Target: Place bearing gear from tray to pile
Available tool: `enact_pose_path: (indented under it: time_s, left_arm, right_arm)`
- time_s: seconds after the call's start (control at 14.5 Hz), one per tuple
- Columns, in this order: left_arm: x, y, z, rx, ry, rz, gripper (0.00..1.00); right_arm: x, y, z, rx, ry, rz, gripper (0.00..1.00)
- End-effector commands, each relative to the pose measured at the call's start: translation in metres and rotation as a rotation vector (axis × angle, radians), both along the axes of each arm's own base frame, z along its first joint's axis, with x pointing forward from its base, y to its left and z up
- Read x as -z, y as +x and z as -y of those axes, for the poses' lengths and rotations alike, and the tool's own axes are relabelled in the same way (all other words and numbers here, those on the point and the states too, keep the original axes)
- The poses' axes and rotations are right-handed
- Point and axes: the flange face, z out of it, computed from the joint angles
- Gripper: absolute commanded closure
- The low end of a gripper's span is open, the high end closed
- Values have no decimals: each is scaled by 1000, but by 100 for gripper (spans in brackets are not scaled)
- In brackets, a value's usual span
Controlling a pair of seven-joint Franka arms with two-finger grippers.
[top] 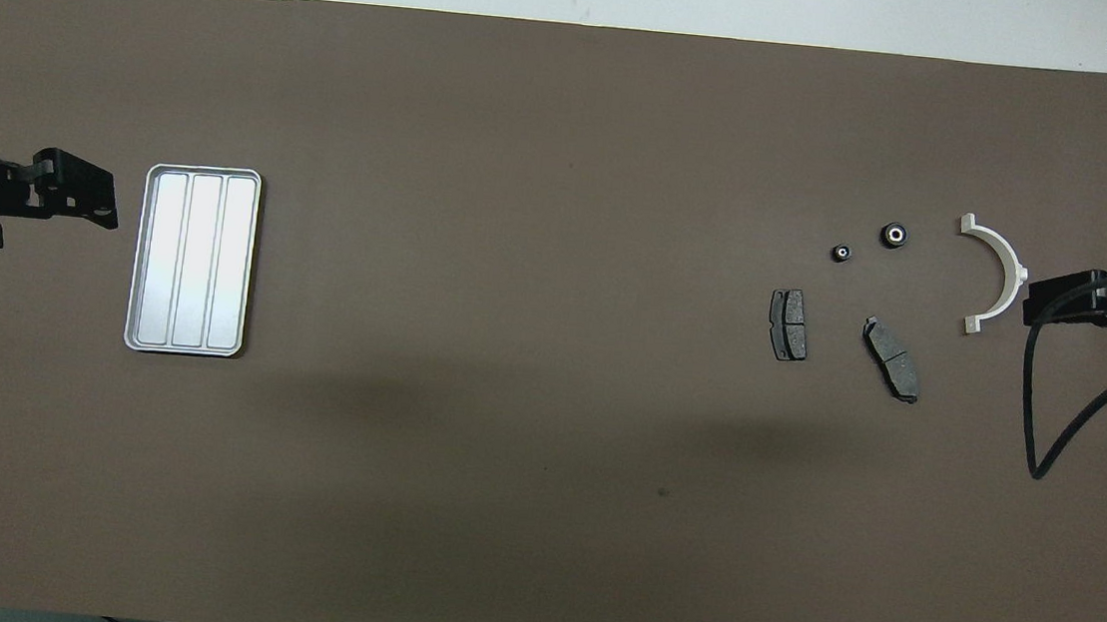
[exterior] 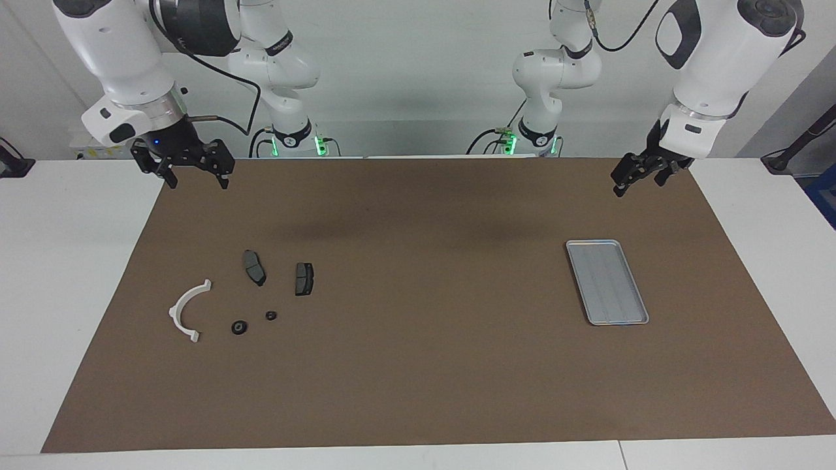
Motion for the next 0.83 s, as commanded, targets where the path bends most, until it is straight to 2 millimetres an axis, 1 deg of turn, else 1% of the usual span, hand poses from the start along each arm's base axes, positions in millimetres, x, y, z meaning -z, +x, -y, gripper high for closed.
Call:
enact_pose_path:
  time_s: [0.0, 0.28, 0.55, 0.62, 0.76]
  left_arm:
    - [-3, -5, -4, 1, -10, 11, 0]
    - [-3, -5, -4, 1, -10, 11, 0]
    - [-3, -5, -4, 1, -10, 11, 0]
    - [-3, -5, -4, 1, -10, 11, 0]
    - [-3, -5, -4, 1, -10, 11, 0]
  right_arm:
    - [-13, -5, -1, 13, 12, 15, 0]
    - [-14, -6, -1, 13, 14, 13, 0]
    - [-15, -7, 5, 27, 21, 17, 0]
    - [-18, -7, 8, 31, 21, 23, 0]
    - [-34, -12, 13, 40, 19, 54, 0]
